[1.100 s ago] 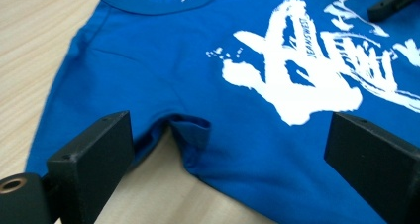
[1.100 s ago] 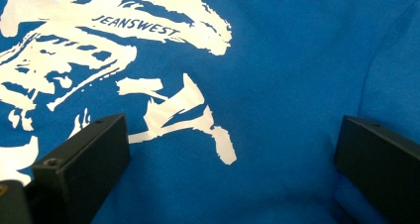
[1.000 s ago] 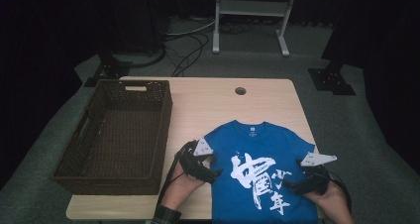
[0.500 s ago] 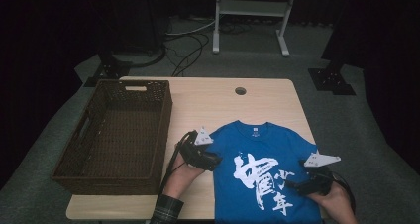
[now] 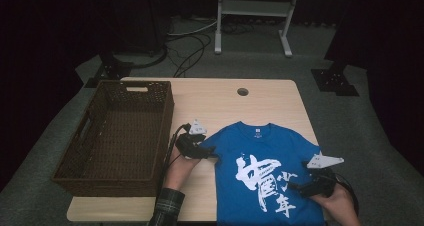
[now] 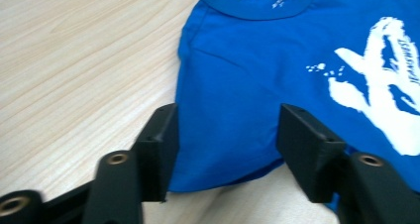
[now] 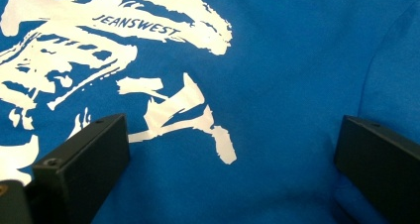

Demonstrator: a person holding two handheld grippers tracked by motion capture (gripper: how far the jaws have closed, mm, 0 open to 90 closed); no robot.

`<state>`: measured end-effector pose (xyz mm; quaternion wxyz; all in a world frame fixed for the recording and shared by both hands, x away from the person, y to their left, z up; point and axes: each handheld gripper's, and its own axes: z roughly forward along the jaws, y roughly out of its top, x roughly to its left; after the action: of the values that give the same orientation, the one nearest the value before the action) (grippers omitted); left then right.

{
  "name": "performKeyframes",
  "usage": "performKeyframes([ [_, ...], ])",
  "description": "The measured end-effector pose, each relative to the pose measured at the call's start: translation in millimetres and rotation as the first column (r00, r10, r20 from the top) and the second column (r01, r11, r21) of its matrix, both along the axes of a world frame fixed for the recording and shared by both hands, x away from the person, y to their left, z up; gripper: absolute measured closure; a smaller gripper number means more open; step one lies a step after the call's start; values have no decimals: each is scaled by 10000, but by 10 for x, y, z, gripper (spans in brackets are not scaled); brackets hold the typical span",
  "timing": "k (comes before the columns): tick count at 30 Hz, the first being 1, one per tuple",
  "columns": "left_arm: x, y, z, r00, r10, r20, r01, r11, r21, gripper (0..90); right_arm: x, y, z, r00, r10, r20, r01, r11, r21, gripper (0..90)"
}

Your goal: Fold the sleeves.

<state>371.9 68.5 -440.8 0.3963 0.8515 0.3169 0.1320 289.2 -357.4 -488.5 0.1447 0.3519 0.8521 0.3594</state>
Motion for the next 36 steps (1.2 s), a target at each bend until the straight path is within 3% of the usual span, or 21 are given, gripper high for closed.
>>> performKeyframes([
  [10, 119, 60, -106, 9988, 481, -60, -480, 9987, 159, 615, 0, 1, 0, 10000, -8, -4, 8, 10000, 11, 1],
  [20, 201, 96, -180, 9973, 691, -240, -694, 9975, -121, 633, 3, 5, 0, 10000, -35, -5, 35, 10000, 20, 1],
  [28, 276, 93, -296, 9935, 877, -720, -890, 9959, -145, 658, 3, 5, -1, 10000, -37, -1, 37, 10000, 17, 1],
  [31, 292, 101, -316, 9920, 863, -926, -895, 9955, -307, 735, 3, 6, 0, 10000, -43, -7, 43, 10000, 18, 1],
  [34, 307, 113, -334, 9900, 829, -1140, -884, 9951, -446, 876, 4, 8, 0, 10000, -61, -11, 61, 10000, 17, 1],
  [36, 306, 114, -330, 9894, 812, -1204, -880, 9947, -525, 895, 5, 8, 0, 10000, -57, -6, 57, 10000, 8, 1],
])
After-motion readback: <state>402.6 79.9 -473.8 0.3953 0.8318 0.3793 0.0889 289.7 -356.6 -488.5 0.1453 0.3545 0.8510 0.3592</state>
